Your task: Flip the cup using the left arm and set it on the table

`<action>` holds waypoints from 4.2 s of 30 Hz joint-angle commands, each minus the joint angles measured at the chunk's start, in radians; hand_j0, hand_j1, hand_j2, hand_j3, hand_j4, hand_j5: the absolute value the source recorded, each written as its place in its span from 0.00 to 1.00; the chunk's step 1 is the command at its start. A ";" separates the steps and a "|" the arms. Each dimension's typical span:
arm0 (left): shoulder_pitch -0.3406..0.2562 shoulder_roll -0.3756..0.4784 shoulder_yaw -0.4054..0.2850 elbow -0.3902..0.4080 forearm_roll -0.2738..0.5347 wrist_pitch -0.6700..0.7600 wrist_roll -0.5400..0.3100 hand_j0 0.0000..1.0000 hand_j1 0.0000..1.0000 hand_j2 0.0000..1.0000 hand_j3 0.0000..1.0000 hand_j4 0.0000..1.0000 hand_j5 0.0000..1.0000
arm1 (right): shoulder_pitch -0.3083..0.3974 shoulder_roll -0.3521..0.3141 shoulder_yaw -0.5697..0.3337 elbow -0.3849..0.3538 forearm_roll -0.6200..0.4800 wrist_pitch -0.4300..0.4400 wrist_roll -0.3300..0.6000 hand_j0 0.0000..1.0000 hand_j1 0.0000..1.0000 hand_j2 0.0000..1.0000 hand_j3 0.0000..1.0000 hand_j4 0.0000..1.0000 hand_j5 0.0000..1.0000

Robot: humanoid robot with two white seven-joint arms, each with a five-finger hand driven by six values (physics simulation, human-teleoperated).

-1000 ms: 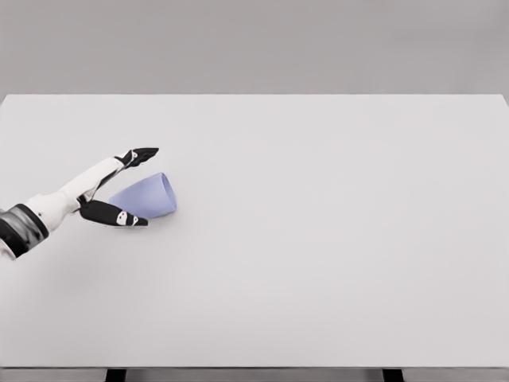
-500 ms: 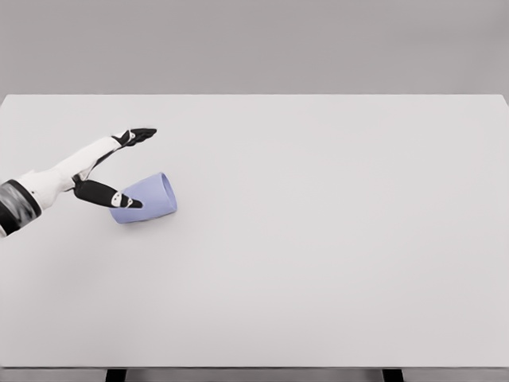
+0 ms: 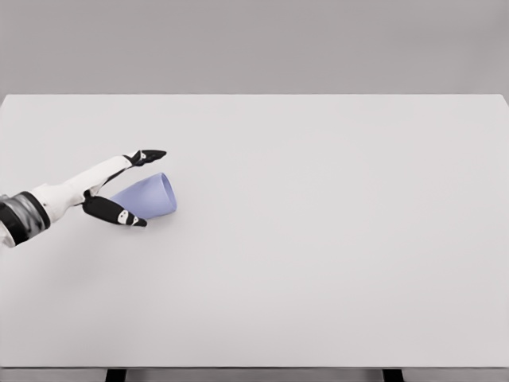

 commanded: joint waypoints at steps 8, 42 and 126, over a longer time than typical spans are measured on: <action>-0.012 -0.026 0.002 0.000 0.002 0.002 -0.002 1.00 1.00 1.00 1.00 1.00 1.00 | 0.002 0.000 0.000 0.000 0.000 0.000 0.000 1.00 1.00 1.00 1.00 1.00 1.00; 0.009 -0.082 -0.006 0.000 -0.005 0.207 0.096 1.00 1.00 1.00 1.00 1.00 1.00 | 0.002 0.000 0.000 0.000 0.000 0.000 0.000 1.00 1.00 1.00 1.00 1.00 1.00; 0.095 -0.276 0.135 0.001 -0.021 -0.138 0.202 0.71 0.71 0.71 0.71 0.71 0.71 | 0.002 0.000 0.000 0.000 0.000 0.000 0.000 1.00 1.00 1.00 1.00 1.00 1.00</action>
